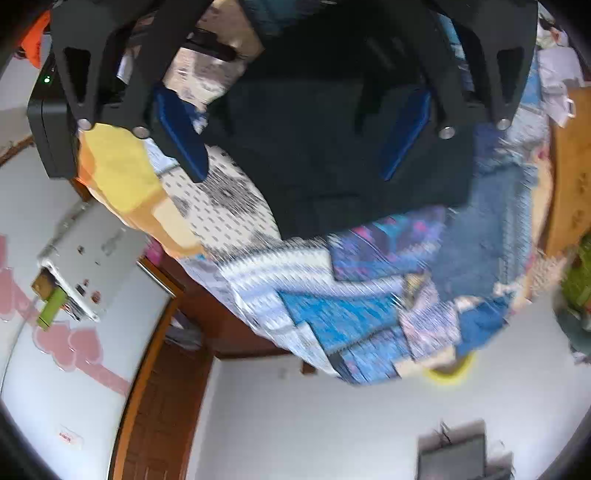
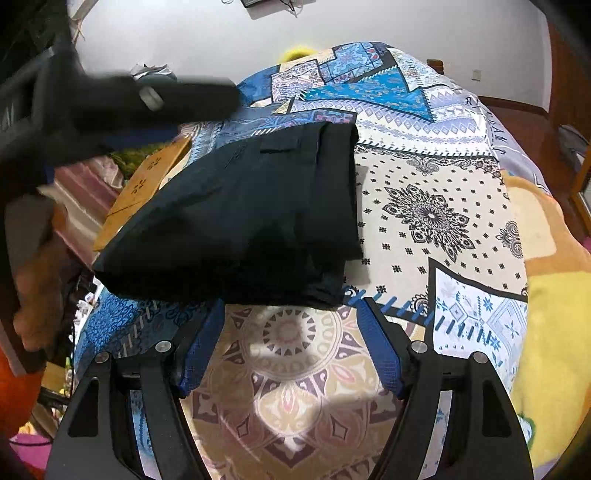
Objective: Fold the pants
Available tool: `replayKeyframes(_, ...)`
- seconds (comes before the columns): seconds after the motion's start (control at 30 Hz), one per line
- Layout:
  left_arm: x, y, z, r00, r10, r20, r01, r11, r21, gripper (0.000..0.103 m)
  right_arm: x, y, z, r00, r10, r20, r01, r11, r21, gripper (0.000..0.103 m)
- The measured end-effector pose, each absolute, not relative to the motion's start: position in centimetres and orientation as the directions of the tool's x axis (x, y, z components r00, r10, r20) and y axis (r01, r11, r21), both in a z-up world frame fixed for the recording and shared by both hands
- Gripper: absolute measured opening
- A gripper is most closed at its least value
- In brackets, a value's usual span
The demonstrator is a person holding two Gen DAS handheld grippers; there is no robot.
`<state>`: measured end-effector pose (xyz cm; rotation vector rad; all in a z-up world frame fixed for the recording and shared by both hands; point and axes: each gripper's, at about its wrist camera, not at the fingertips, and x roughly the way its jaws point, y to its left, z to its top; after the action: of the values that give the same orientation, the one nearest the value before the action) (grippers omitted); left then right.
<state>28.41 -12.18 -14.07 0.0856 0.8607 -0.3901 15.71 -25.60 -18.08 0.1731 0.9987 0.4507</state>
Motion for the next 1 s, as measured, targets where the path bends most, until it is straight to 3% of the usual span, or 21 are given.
replayKeyframes(0.2,32.5,-7.0,-13.8,0.668,-0.116,-0.735,0.230,0.971,0.056,0.102,15.7,-25.0,-17.9,0.457,0.445,-0.771,-0.290,0.893,0.343,0.071)
replayKeyframes(0.57,44.1,0.6,-22.4,0.450,0.044,-0.892,0.147,0.981,0.123,0.102,16.4,-23.2,-17.5,0.426,0.478,-0.768,-0.340,0.871,0.354,0.071)
replayKeyframes(0.77,46.0,1.7,-28.8,0.314,0.064,-0.947,0.169,0.978,0.122,0.103,18.0,-23.3,-17.7,0.432,0.471,-0.769,-0.326,0.877,0.354,0.071)
replayKeyframes(1.0,42.7,5.0,-29.0,0.323,0.034,-0.946,0.122,0.989,0.078,0.103,18.8,-24.5,-17.9,0.464,0.420,-0.780,-0.265,0.906,0.331,0.071)
